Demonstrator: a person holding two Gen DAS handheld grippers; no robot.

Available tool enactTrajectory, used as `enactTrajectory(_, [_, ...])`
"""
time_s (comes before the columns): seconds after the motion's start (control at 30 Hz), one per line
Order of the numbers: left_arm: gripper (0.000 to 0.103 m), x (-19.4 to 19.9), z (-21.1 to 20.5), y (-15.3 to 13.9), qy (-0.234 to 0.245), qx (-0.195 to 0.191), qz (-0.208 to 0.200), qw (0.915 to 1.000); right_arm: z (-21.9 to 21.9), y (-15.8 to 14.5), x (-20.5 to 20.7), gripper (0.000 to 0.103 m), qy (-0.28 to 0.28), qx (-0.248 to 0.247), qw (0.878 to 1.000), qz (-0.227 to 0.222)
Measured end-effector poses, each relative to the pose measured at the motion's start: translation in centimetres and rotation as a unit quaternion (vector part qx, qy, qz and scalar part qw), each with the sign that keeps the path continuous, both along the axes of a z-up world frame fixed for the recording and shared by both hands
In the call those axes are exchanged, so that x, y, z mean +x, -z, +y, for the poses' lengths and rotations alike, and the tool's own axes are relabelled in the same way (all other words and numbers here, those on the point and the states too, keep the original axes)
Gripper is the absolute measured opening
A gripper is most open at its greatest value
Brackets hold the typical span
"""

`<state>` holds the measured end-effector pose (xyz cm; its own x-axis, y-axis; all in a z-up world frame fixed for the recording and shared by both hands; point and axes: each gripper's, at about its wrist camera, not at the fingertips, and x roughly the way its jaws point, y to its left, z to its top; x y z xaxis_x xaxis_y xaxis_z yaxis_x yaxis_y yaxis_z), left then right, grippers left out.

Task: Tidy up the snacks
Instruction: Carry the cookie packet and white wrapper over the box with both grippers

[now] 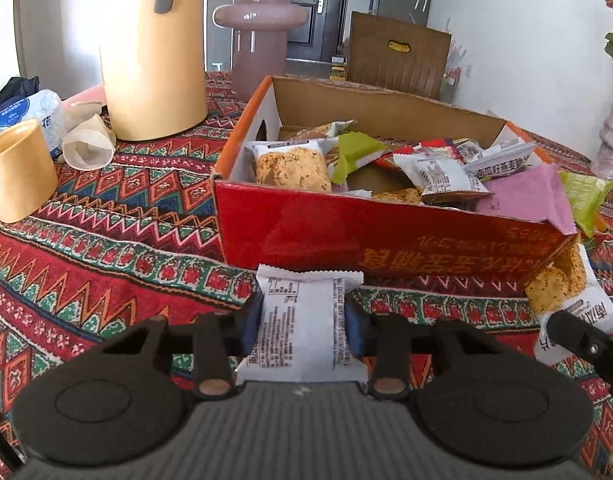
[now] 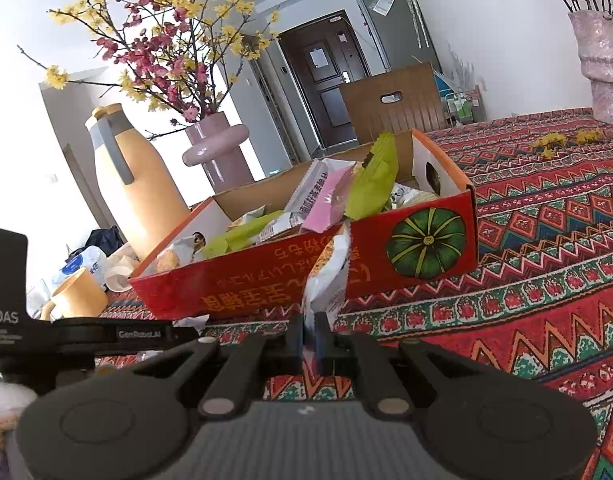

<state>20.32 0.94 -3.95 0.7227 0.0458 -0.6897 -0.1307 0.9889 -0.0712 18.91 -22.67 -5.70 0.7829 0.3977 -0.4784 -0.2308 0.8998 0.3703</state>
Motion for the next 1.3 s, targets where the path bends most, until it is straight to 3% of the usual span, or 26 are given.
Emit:
enactTrajectory(0.37, [0.042, -3.1, 1.0, -3.6, 0.011, -0.01, -0.056, 0.9983, 0.0, -1.0, -1.3, 0.005, -0.009, 0.007, 1.0, -0.024])
enactTrajectory(0.73, [0.042, -4.2, 1.1, -7.4, 0.022, -0.014, -0.108, 0.9938, 1.1, -3.9, -2.8, 0.005, -0.032, 0.019, 0.997, -0.063])
enactTrajectory(1.0, [0.042, -2.3, 1.5, -9.6, 0.016, -0.019, -0.131, 0.9911, 1.6, -6.8, -1.4, 0.005, -0.027, 0.018, 0.995, -0.097])
enactTrajectory(1.3, [0.042, 1.7, 2.0, -10.4, 0.003, -0.028, -0.144, 0.9892, 2.3, -8.8, 3.0, 0.005, -0.015, 0.002, 0.994, -0.113])
